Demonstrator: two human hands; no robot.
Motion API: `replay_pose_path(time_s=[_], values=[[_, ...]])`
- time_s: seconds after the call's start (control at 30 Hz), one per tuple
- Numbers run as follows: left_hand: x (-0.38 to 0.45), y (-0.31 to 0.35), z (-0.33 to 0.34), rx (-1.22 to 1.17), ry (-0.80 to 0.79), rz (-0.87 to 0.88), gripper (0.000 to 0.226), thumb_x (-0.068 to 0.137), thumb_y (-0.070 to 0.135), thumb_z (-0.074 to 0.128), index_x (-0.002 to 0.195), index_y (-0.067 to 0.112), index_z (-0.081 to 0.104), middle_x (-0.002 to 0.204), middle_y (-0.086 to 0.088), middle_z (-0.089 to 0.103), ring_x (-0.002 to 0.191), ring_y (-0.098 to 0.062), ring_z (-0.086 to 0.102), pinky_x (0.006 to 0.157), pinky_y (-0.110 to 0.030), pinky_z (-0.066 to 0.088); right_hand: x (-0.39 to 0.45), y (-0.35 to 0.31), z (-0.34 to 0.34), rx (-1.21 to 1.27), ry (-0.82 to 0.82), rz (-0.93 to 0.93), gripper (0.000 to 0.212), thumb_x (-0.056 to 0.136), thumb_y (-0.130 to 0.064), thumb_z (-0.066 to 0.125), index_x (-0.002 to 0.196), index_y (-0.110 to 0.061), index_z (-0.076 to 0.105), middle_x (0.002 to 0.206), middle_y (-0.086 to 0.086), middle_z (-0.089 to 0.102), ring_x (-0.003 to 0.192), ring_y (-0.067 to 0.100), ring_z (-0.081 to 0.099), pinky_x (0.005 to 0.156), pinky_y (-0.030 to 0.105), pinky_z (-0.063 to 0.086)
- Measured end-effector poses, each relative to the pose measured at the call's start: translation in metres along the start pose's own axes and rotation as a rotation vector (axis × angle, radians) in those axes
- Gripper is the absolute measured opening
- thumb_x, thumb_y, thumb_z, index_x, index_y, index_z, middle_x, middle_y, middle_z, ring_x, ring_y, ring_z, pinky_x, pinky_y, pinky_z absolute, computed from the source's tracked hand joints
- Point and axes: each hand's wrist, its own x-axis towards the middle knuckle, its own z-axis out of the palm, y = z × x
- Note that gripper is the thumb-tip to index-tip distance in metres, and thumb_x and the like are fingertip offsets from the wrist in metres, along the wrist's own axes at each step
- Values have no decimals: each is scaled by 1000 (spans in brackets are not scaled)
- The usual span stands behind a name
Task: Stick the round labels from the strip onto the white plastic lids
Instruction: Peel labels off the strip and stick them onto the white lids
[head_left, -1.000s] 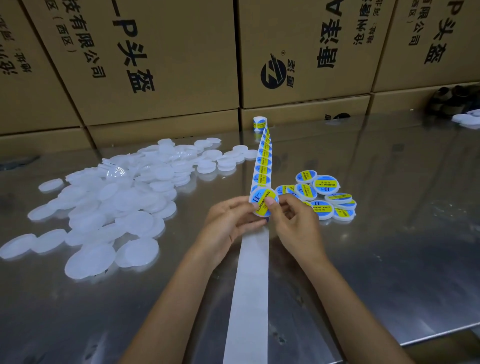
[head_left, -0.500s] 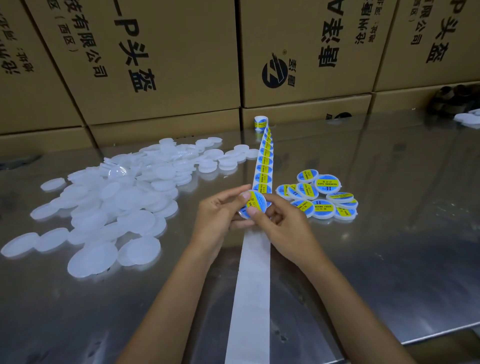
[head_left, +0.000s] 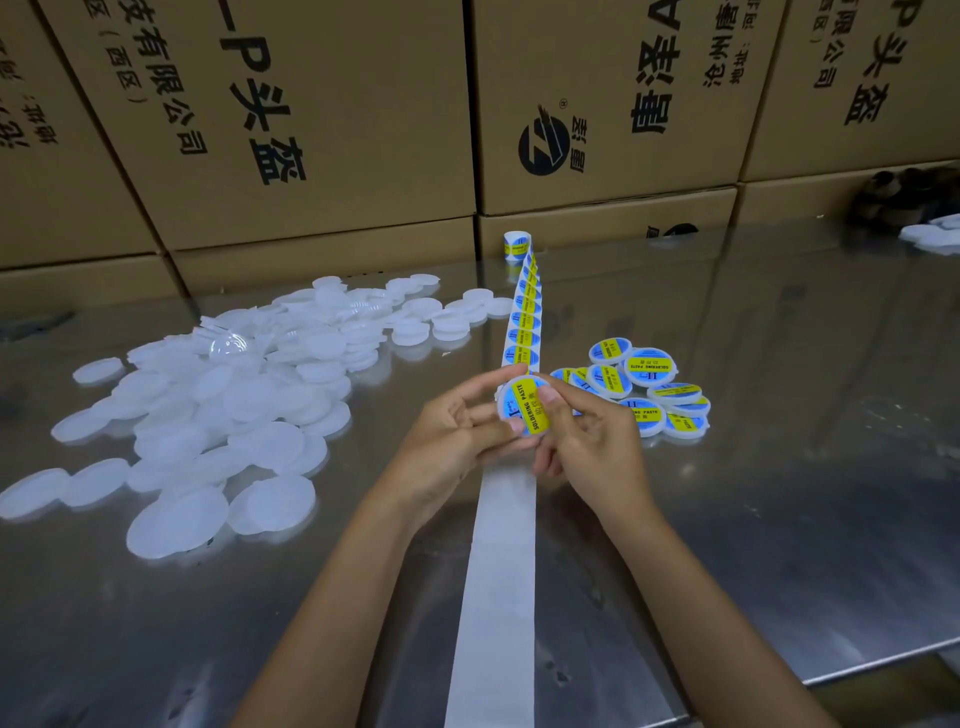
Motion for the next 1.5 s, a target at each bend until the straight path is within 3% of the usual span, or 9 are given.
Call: replay_pose_path(time_s=[0.17, 0.4, 0.5, 0.63, 0.97, 1.13, 1.27, 1.37, 1.5], values=[[0, 1, -1, -6, 164, 42, 39, 85, -7, 71, 118, 14, 69, 102, -20, 75, 86, -29, 75, 74, -28, 61, -1, -3, 3, 92, -74, 65, 27, 103, -18, 49, 124, -16, 66, 47, 9, 59, 40, 11, 51, 46, 18, 43], [0, -2, -2, -74, 356, 50, 22, 84, 9, 77, 103, 8, 65, 91, -21, 76, 74, -25, 75, 58, -27, 59, -1, -4, 8, 81, -160, 41, 46, 81, -7, 78, 122, -24, 65, 53, 0, 52, 54, 11, 48, 58, 19, 43], [1, -3, -1, -87, 362, 46, 19, 87, 16, 75, 100, 6, 65, 93, -19, 76, 76, -25, 76, 58, -29, 60, -1, -4, 8, 72, -141, 32, 43, 81, -7, 79, 119, -23, 67, 54, 6, 52, 54, 15, 48, 59, 23, 45], [1, -2, -3, -140, 298, 26, 17, 95, 19, 65, 105, 6, 66, 96, -16, 76, 79, -25, 76, 61, -29, 60, -2, -5, 6, 102, -126, 17, 33, 88, -7, 71, 119, -19, 68, 49, 3, 54, 46, 8, 50, 53, 16, 43], [0, 0, -5, -136, -8, -25, 46, 94, -10, 56, 134, 11, 59, 119, -18, 71, 104, -27, 71, 84, -26, 58, 0, -4, 0, 124, 11, 41, 22, 99, -12, 55, 110, -21, 72, 48, 7, 57, 43, 12, 48, 47, 19, 42], [1, -3, -1, 17, 181, 39, 37, 83, -5, 74, 116, 10, 64, 100, -18, 76, 82, -26, 74, 66, -27, 59, 0, -5, 4, 130, -67, 100, 22, 101, -13, 52, 111, -17, 71, 49, 9, 57, 42, 15, 48, 46, 21, 42], [1, -6, -2, 61, 337, 61, 19, 85, 10, 78, 100, 8, 67, 88, -14, 77, 69, -22, 73, 53, -26, 57, -4, -10, 7, 130, -177, 145, 25, 93, -14, 67, 118, -14, 69, 52, 9, 59, 44, 11, 50, 48, 20, 44], [2, -8, -5, 19, 381, 45, 8, 92, 16, 71, 96, 10, 71, 87, -11, 77, 74, -22, 74, 55, -27, 58, -4, -10, 9, 115, -193, 159, 33, 89, -4, 69, 121, -11, 67, 53, 8, 61, 43, 9, 52, 47, 18, 44], [3, -9, -3, -52, 321, 3, 18, 100, 16, 59, 113, 14, 72, 100, -14, 77, 86, -27, 76, 64, -29, 61, -1, -6, 7, 108, -75, 171, 33, 92, -3, 64, 123, -16, 65, 53, 4, 63, 45, 8, 54, 47, 18, 45]])
